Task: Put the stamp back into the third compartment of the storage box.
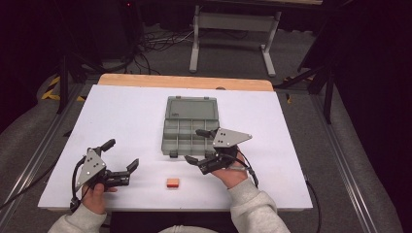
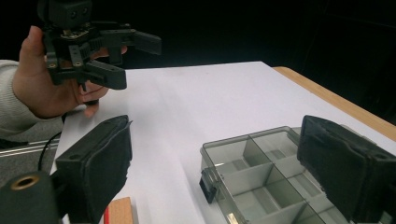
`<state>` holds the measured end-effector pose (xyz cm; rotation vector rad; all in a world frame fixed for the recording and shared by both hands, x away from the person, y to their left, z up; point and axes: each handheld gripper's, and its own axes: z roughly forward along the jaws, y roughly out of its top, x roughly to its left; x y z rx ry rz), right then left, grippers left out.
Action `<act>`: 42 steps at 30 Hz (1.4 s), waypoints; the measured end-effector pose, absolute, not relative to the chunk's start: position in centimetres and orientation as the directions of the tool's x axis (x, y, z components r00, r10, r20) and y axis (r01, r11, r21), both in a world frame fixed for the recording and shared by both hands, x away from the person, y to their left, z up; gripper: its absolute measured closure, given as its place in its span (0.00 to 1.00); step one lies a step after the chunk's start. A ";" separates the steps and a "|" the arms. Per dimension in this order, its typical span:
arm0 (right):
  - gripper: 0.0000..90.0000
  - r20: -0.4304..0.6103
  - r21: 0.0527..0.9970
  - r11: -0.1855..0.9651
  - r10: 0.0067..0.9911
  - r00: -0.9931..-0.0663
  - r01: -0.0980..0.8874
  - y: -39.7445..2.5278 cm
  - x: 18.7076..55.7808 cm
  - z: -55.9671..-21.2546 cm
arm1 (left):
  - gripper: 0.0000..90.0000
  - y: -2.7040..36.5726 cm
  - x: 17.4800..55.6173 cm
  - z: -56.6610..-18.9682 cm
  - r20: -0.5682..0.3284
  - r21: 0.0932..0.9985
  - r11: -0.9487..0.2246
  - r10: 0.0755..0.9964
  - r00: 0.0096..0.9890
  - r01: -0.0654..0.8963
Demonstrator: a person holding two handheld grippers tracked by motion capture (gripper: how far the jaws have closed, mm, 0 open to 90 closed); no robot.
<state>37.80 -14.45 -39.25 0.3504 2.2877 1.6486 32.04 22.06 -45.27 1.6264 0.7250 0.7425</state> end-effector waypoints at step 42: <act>0.26 -0.027 0.839 0.542 0.137 -0.990 0.052 -9.2 38.8 -39.2 | 0.02 22.1 32.1 -45.2 0.087 0.985 -0.161 0.786 0.612 0.067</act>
